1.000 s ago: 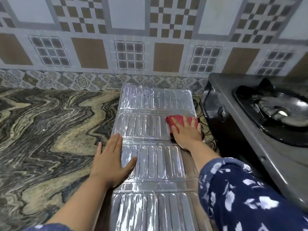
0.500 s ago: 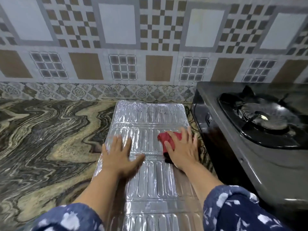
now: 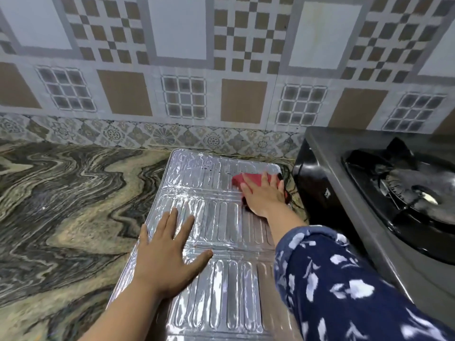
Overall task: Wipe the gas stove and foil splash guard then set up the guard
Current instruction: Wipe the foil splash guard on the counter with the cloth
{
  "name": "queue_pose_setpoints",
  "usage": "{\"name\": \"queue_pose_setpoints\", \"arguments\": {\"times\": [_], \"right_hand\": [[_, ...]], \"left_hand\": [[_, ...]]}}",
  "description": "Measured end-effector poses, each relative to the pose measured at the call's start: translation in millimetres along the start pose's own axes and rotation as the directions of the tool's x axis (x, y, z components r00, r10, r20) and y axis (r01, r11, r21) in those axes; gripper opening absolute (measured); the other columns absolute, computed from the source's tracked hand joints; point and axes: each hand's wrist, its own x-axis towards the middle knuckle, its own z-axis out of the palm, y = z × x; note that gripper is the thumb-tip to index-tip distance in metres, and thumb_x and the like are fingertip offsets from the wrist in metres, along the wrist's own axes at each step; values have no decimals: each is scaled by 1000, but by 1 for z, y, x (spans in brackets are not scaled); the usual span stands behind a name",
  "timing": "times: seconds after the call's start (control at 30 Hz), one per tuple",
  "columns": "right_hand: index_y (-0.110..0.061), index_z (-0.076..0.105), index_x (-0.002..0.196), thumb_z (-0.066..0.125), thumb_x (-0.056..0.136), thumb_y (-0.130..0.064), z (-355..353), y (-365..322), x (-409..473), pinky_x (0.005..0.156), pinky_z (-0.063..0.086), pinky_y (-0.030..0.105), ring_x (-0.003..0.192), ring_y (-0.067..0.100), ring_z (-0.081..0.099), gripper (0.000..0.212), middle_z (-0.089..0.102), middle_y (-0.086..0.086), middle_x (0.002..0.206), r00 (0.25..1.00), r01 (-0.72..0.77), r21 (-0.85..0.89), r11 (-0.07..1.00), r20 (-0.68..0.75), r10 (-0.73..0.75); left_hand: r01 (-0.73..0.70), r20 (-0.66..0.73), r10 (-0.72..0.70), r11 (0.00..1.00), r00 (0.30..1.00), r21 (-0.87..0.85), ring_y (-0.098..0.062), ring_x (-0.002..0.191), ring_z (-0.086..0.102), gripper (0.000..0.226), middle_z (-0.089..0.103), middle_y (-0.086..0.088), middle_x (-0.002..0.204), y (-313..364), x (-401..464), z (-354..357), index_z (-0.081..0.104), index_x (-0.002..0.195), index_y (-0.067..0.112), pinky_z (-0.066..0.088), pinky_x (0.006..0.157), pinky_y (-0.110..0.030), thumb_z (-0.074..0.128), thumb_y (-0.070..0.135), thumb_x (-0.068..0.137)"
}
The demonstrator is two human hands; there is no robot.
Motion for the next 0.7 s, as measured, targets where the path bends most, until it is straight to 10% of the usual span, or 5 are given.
{"name": "queue_pose_setpoints", "arguments": {"times": [0.27,0.7], "right_hand": [[-43,1,149,7,98,-51,-8,-23,54,115,-11,57,144,43,-14,52,-10,16,160,993,-119,12,993,-24,119],[-52,10,145,12,97,-57,11,-81,13,114,-18,54,148,25,-10,49,-4,-2,162,899,436,-82,896,5,-437]], "left_hand": [[4,1,-4,1000,1000,-18,-10,146,-20,92,-17,5,160,-1,-1,2,-4,149,44,-10,117,-51,12,87,70],[10,4,-10,1000,1000,-22,-11,146,-21,92,-17,3,160,2,-3,-2,-4,150,42,-13,116,-53,14,86,71]]}}
